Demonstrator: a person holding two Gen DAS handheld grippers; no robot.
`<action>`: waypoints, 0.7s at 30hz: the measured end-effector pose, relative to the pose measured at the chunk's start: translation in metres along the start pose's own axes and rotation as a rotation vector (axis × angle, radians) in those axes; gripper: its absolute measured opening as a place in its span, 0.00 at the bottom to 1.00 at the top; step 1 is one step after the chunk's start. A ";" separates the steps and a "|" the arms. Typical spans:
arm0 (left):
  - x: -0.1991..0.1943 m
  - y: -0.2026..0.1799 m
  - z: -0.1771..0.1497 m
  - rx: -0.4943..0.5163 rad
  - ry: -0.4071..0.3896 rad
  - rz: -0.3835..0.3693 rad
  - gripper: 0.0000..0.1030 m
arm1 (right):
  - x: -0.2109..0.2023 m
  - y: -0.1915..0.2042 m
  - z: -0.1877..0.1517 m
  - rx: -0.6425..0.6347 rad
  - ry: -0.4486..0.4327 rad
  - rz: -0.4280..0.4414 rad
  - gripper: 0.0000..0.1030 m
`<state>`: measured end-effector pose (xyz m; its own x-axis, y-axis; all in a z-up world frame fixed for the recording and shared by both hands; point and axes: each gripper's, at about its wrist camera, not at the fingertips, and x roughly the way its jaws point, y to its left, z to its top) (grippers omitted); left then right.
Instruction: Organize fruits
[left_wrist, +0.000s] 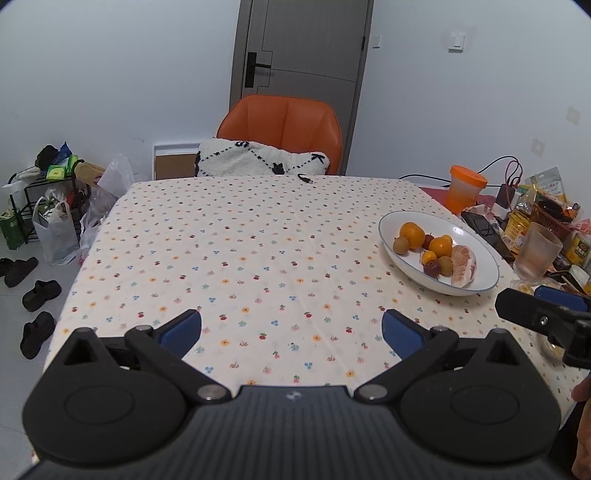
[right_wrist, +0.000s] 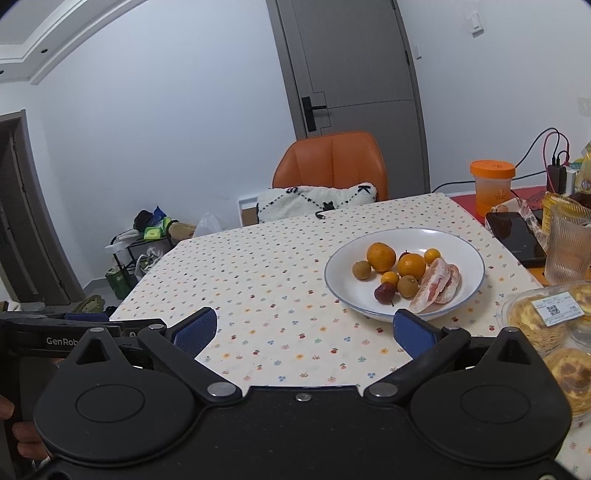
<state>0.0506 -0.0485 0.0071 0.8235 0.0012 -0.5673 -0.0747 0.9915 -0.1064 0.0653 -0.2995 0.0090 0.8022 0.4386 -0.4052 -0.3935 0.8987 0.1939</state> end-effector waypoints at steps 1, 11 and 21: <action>-0.003 0.000 0.000 0.004 -0.003 0.000 1.00 | -0.003 0.002 0.001 -0.005 -0.002 0.002 1.00; -0.031 0.009 0.001 0.004 -0.009 0.028 1.00 | -0.024 0.013 0.003 -0.037 0.015 0.022 1.00; -0.057 0.021 0.001 -0.007 -0.037 0.051 1.00 | -0.047 0.012 0.009 -0.027 0.009 0.051 1.00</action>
<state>0.0028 -0.0274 0.0381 0.8387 0.0570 -0.5416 -0.1211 0.9891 -0.0834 0.0268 -0.3089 0.0380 0.7765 0.4840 -0.4035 -0.4461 0.8745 0.1904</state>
